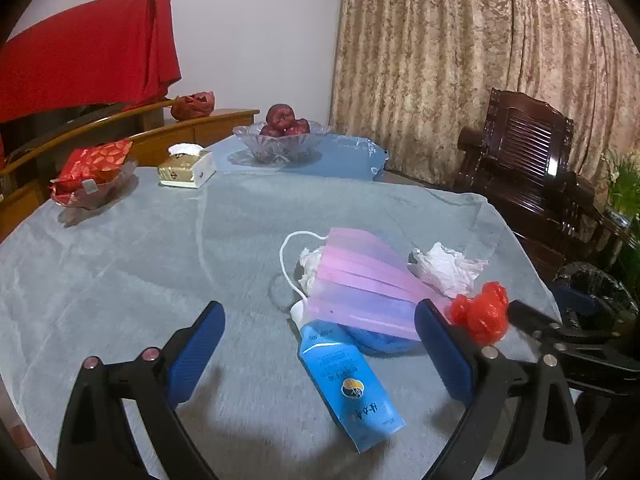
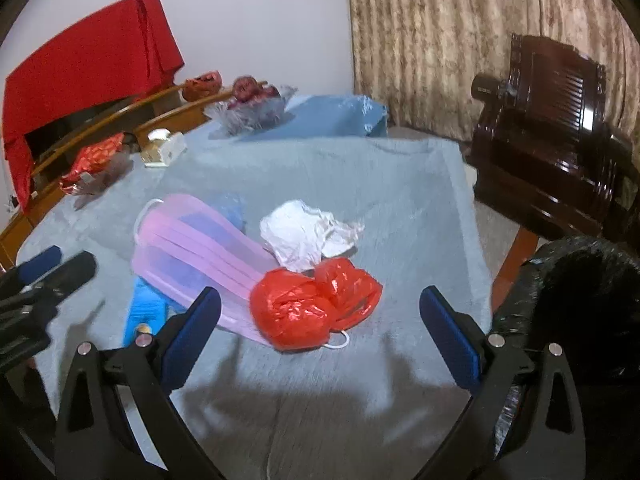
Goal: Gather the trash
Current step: 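Grasp the red plastic bag with the right gripper and lift it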
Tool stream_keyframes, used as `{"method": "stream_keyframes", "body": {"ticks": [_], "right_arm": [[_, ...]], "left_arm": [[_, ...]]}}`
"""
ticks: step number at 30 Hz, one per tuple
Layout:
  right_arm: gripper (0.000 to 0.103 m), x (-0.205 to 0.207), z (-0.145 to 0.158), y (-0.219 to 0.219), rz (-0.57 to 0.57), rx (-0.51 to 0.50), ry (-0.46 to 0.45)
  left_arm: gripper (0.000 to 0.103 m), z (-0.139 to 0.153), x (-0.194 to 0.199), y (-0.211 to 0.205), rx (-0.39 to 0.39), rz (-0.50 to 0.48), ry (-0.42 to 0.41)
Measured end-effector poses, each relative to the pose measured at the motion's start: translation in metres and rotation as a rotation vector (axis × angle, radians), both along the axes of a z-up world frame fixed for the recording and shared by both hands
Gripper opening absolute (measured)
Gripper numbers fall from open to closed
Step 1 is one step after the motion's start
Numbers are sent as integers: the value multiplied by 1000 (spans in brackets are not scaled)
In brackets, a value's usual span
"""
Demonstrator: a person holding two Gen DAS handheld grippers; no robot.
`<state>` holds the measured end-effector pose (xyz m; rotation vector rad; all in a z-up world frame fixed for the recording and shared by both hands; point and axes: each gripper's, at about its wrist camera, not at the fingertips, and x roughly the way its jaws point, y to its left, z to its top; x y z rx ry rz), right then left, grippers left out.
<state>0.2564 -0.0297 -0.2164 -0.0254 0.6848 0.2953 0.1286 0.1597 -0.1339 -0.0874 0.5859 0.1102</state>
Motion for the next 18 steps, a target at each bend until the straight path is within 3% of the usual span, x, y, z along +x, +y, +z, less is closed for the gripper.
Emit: {"method": "stream_keyframes", "body": {"ticks": [8, 10, 18], "right_arm": [[94, 25, -23, 5, 2, -16, 83], [81, 30, -28, 7, 16, -16, 115], [49, 32, -30, 11, 76, 13, 153]], "left_arm": [[93, -3, 11, 3, -14, -4, 4], [93, -3, 12, 3, -20, -5, 3], [93, 4, 18, -4, -18, -32, -14]]}}
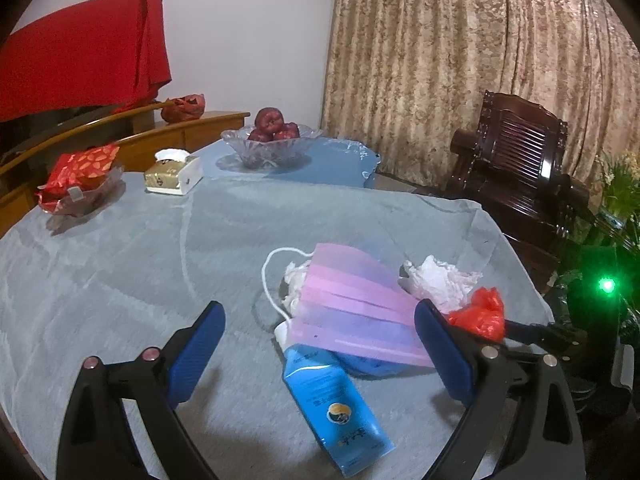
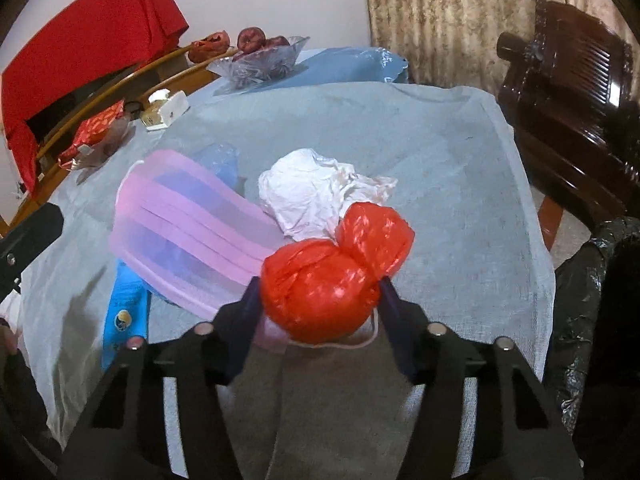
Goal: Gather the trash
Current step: 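Grasp the red plastic bag with the right gripper and lift it, then grasp the white tissue with the left gripper while the right gripper holds the red bag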
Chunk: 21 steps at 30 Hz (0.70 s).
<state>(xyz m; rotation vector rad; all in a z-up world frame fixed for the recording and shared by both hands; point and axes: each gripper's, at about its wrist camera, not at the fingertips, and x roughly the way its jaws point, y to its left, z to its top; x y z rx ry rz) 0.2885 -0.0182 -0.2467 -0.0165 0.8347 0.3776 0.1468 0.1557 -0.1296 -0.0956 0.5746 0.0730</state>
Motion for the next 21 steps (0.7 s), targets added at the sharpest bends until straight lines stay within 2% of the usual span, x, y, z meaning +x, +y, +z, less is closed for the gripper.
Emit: {"method": "stream_keyframes", "body": {"ticks": [3, 10, 17, 21], "right_arm": [[45, -4, 7, -5, 5, 13, -14], [45, -14, 31, -28, -20, 32, -64], [45, -9, 53, -59, -70, 34, -114], [45, -5, 57, -74, -98, 33, -126]], "left_arm": [[93, 4, 2, -4, -5, -11, -6], [90, 12, 10, -23, -16, -63, -24], [90, 13, 33, -53, -24, -118, -25], [85, 7, 51, -71, -19, -147, -6]]}}
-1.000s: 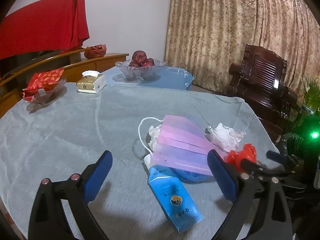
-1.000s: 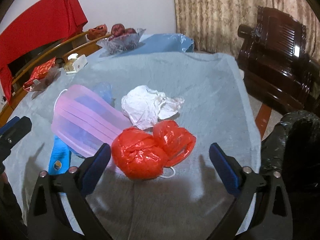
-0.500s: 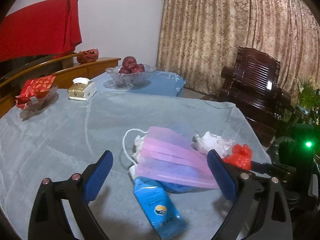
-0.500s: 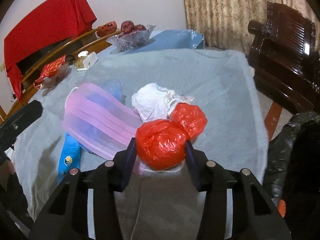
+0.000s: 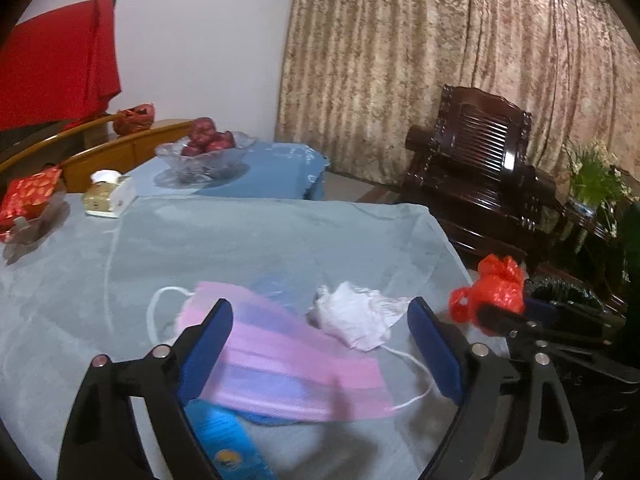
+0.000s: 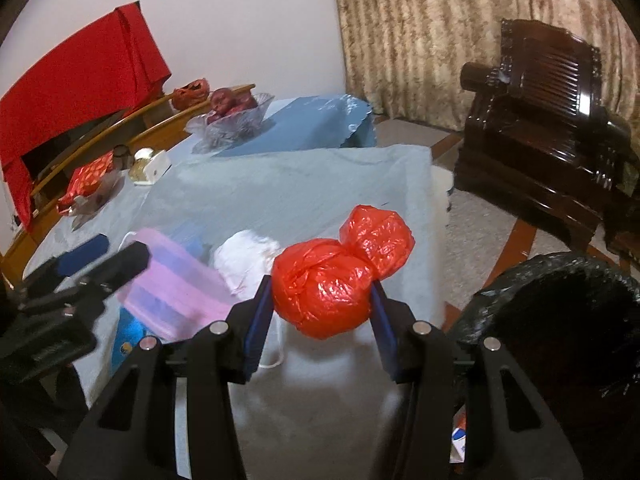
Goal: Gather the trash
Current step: 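Grasp the white tissue with the left gripper while the right gripper holds the red bag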
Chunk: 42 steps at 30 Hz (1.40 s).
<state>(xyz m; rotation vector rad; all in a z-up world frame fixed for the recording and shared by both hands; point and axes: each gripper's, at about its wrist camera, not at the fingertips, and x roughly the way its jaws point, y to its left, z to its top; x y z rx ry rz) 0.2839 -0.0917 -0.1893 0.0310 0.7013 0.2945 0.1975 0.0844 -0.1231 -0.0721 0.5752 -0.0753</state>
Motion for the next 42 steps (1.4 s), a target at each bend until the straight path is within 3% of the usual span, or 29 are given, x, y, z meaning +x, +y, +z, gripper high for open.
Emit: {"method": "stream_keyframes", "body": {"ticks": [15, 17, 20, 22, 25, 28, 37, 42], "right_arm": [[45, 6, -3, -36, -61, 13, -6], [45, 7, -3, -36, -62, 16, -3], [45, 8, -5, -31, -61, 16, 2], [45, 8, -7, -31, -61, 20, 8], [45, 10, -7, -29, -59, 21, 11], [45, 9, -6, -27, -56, 24, 8], [45, -5, 11, -33, -52, 31, -37], [45, -12, 15, -37, -51, 36, -49]], "left_arm": [[76, -41, 61, -44, 26, -41, 134], [70, -46, 64, -48, 30, -46, 152], [50, -55, 70, -48, 17, -58, 195], [25, -58, 72, -46, 2, -70, 213], [6, -55, 70, -44, -16, -75, 199], [0, -47, 67, -42, -23, -82, 172], [0, 0, 42, -34, -67, -99, 66], [1, 0, 37, -37, -50, -110, 78]]}}
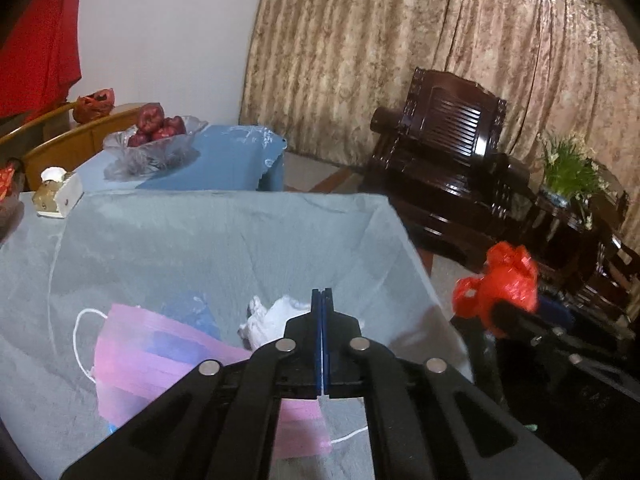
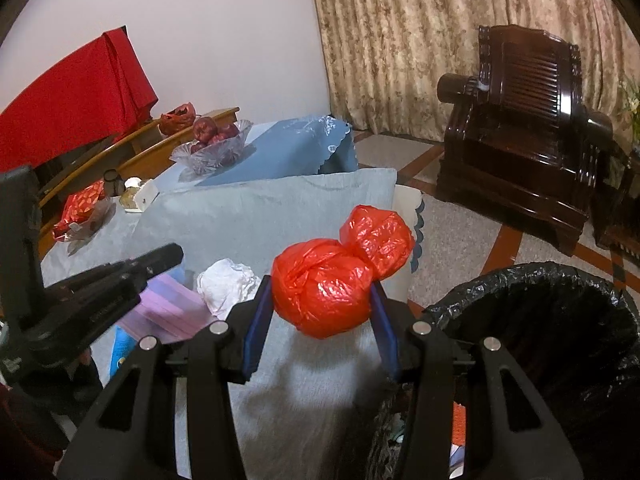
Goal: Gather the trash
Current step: 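Grasp the white tissue with the left gripper while the right gripper holds the red bag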
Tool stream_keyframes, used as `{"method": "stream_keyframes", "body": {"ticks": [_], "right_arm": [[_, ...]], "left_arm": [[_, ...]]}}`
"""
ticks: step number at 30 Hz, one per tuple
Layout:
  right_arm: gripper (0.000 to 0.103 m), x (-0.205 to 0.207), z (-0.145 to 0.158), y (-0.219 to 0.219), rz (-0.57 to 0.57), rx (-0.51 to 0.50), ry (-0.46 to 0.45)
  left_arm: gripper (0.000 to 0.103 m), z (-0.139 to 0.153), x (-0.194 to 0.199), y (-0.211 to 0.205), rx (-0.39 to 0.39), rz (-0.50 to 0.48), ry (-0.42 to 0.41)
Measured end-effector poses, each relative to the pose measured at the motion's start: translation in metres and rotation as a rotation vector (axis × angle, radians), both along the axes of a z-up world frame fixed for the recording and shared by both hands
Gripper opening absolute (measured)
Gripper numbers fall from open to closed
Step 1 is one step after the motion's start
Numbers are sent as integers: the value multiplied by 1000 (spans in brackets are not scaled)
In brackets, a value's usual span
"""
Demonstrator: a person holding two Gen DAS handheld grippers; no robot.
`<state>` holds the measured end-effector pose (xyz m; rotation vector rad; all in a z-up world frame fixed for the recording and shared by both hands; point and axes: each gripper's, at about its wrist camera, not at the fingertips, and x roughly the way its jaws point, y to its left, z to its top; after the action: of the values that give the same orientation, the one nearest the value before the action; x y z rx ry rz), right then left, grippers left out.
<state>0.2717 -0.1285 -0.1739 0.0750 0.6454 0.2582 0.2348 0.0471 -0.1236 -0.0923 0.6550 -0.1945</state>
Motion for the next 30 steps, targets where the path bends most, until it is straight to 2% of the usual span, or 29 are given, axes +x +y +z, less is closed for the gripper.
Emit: {"method": "stream_keyframes", "body": {"ticks": [2, 3, 4, 11, 14, 16, 17, 18, 22, 30], "right_arm": [[45, 0, -3, -2, -2, 2, 8], [45, 0, -6, -3, -3, 2, 15], [45, 0, -7, -2, -4, 3, 20], [45, 9, -18, -5, -12, 11, 48], [45, 11, -21, -4, -11, 10, 54], [45, 14, -21, -3, -11, 9, 59], [45, 14, -22, -3, -11, 11, 61], [45, 15, -22, -3, -12, 14, 62], [45, 15, -19, 1, -7, 16, 52], [45, 0, 2, 0, 5, 21, 4]], "left_arm": [[15, -11, 6, -1, 7, 5, 41], [37, -17, 10, -1, 7, 10, 58], [50, -23, 13, -2, 16, 20, 70], [64, -58, 36, -9, 77, 33, 153], [61, -68, 46, -10, 98, 42, 180], [26, -67, 47, -10, 101, 43, 169], [21, -66, 47, -7, 86, 43, 165], [11, -64, 47, -5, 67, 43, 165], [7, -50, 43, 4, 31, 42, 130], [7, 8, 11, 11, -5, 26, 4]]}}
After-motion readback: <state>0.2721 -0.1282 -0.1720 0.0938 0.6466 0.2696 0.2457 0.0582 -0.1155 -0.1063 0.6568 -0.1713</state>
